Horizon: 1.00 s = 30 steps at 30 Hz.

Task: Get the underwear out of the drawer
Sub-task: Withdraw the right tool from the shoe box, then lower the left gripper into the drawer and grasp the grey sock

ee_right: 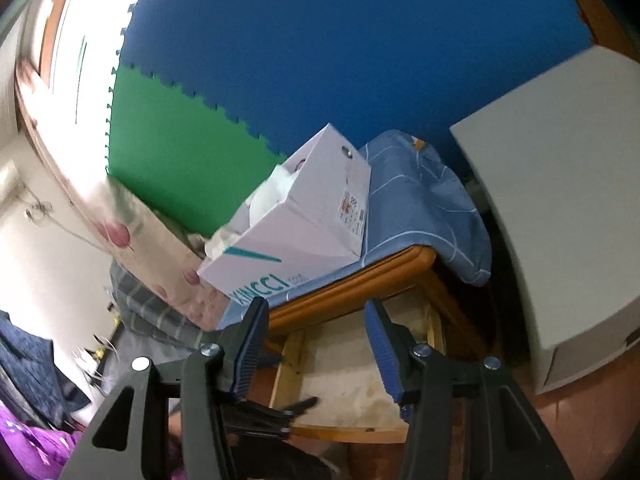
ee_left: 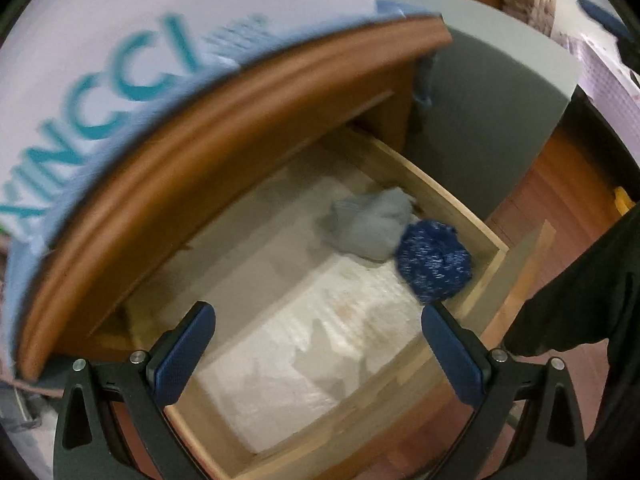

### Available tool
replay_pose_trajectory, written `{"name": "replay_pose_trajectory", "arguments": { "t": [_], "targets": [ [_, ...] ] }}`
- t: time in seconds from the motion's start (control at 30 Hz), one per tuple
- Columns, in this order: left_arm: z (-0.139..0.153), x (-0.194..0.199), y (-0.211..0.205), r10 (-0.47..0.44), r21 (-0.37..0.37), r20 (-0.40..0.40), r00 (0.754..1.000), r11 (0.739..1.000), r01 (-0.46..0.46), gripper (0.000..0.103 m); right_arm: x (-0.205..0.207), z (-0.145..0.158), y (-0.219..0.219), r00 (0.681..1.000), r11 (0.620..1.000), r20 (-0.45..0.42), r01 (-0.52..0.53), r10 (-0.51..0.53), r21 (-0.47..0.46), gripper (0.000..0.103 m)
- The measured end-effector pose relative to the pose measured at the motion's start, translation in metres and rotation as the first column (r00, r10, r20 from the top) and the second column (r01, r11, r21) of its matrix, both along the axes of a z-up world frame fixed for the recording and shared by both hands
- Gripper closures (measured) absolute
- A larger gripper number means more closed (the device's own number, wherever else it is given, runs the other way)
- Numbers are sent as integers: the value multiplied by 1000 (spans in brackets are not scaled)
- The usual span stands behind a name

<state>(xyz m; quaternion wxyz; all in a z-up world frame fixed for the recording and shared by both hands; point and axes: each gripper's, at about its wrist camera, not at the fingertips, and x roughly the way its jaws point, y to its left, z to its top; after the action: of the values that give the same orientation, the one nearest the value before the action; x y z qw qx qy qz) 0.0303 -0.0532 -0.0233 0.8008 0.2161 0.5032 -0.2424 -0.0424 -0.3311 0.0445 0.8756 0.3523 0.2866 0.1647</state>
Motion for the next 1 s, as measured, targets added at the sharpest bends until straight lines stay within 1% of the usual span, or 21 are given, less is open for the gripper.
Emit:
{"name": "replay_pose_trajectory", "arguments": {
  "t": [0.1,0.17,0.23,0.33,0.37,0.43,0.47,0.5,0.53,0.57,0.63,0.67,0.7,0.73,0.77,0.83,0.87,0.93,0.97,1.0],
  "targets": [
    [-10,11,-13,14,-22,-60,998,1000,-15,1,-5,-3,-11,1000,999,1,10,-10,37,52],
    [-19,18,-20,44,-31,-101,994,998,-47,1,-7,-3,-15,1000,998,6,10,-10,56,52],
    [-30,29,-24,101,-38,-140,985,994,-107,1,-9,-4,-19,1000,997,8,6,-7,72,52],
    [-40,41,-25,205,-67,-203,958,973,-222,1,-11,-6,-21,1000,996,3,2,-2,90,51],
    [-43,44,-23,246,-95,-238,939,957,-275,1,-11,-6,-22,1000,995,3,-1,0,96,51],
    [-51,46,-18,336,-152,-315,888,905,-397,1,-13,-6,-23,1000,994,7,-4,3,106,51],
    [-57,46,-12,398,-189,-368,840,853,-487,1,-14,-6,-25,1000,994,10,-7,6,113,51],
    [-60,48,-7,431,-209,-407,806,814,-541,1,-15,-6,-26,1000,992,13,-10,8,122,51],
    [-65,48,-4,458,-230,-451,766,770,-595,1,-16,-7,-27,1000,991,15,-13,11,130,51],
    [-72,47,3,492,-259,-513,704,693,-673,1,-16,-8,-28,1000,990,15,-18,16,142,50],
    [-79,46,9,539,-275,-557,632,599,-752,1,-18,-9,-30,1000,986,15,-23,21,165,50],
    [-83,46,13,567,-273,-578,587,544,-793,1,-19,-10,-32,1000,984,17,-24,22,175,50],
    [-86,46,13,577,-271,-586,569,522,-809,1,-20,-11,-34,1000,983,20,-26,22,183,50],
    [-87,47,13,584,-266,-592,556,509,-818,1,-21,-11,-35,999,981,25,-28,23,191,50],
    [-90,48,10,592,-256,-593,546,504,-825,1,-22,-11,-37,999,979,29,-29,24,200,50],
    [-93,50,4,598,-243,-592,541,508,-827,2,-24,-12,-40,999,976,37,-34,27,217,50],
    [-94,51,1,596,-243,-599,536,502,-830,2,-25,-12,-42,999,974,39,-37,29,225,50],
    [-96,51,-2,605,-233,-613,508,477,-848,2,-27,-14,-45,999,970,42,-41,32,240,50],
    [-98,51,-3,611,-222,-624,487,459,-860,2,-28,-14,-47,998,967,44,-43,33,250,50],
    [-98,51,-5,618,-224,-624,478,445,-867,2,-28,-15,-49,998,965,46,-46,35,260,50]
  ]
}}
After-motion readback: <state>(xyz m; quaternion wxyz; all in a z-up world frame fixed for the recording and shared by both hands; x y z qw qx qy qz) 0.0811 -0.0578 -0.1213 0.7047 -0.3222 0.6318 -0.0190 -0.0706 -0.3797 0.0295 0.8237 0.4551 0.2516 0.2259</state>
